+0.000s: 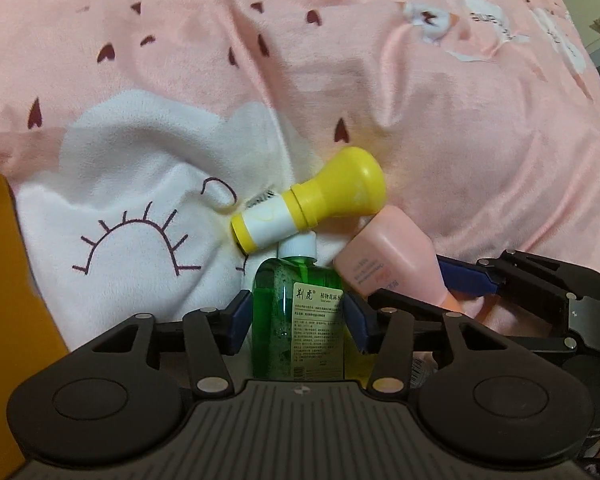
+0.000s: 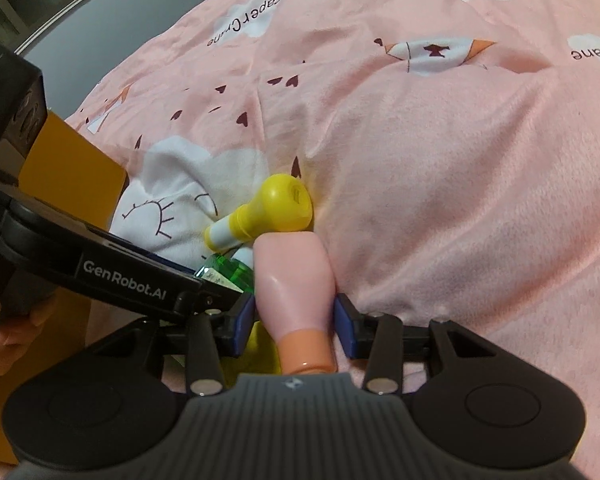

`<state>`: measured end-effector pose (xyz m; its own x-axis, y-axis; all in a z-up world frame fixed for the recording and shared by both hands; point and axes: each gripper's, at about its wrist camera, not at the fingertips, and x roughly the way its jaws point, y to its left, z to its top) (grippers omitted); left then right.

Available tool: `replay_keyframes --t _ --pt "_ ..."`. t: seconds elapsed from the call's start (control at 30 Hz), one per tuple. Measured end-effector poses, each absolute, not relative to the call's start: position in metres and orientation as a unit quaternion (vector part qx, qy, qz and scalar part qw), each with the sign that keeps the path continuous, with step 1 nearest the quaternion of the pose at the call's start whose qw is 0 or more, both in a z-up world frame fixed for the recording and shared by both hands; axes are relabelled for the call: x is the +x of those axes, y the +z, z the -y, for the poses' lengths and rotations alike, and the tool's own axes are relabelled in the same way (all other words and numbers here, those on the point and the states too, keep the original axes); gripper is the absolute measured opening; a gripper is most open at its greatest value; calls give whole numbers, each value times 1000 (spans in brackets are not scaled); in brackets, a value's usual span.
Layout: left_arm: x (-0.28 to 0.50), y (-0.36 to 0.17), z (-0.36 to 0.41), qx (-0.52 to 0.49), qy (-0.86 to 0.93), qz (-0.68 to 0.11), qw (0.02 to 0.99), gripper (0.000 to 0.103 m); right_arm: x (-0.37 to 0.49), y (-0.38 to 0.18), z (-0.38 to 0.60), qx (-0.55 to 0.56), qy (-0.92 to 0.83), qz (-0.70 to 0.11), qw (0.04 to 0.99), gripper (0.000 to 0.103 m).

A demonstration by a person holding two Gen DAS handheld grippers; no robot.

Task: Organize rigid objects
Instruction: 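Grasp the green spray bottle with the left tool while the right tool grasps the pink bottle, then lift both bottles and carry them over the orange box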

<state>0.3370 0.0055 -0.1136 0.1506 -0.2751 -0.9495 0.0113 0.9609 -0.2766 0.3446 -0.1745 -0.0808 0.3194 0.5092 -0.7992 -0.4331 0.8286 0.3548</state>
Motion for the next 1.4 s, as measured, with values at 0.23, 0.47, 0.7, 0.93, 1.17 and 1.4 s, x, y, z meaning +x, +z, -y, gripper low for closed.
replay_keyframes --t 0.23,0.47,0.7,0.93,1.17,1.4 --pt "314 -94 -2 -120 -133 -645 743 56 325 -67 177 -10 282 -499 820 42" --pt "292 -73 -10 -96 -148 -619 766 33 314 -59 176 -27 272 -482 833 42" --pt "289 -69 -14 -98 -157 -610 771 32 303 -46 176 -35 273 -479 833 41" --pt "295 -72 6 -76 -175 -605 773 34 304 -57 181 -35 245 -496 833 42" --pt "300 -90 11 -79 -161 -619 764 34 302 -60 183 -39 255 -485 835 42" --pt "297 -82 9 -85 -153 -614 770 33 302 -60 180 -33 263 -478 837 42"
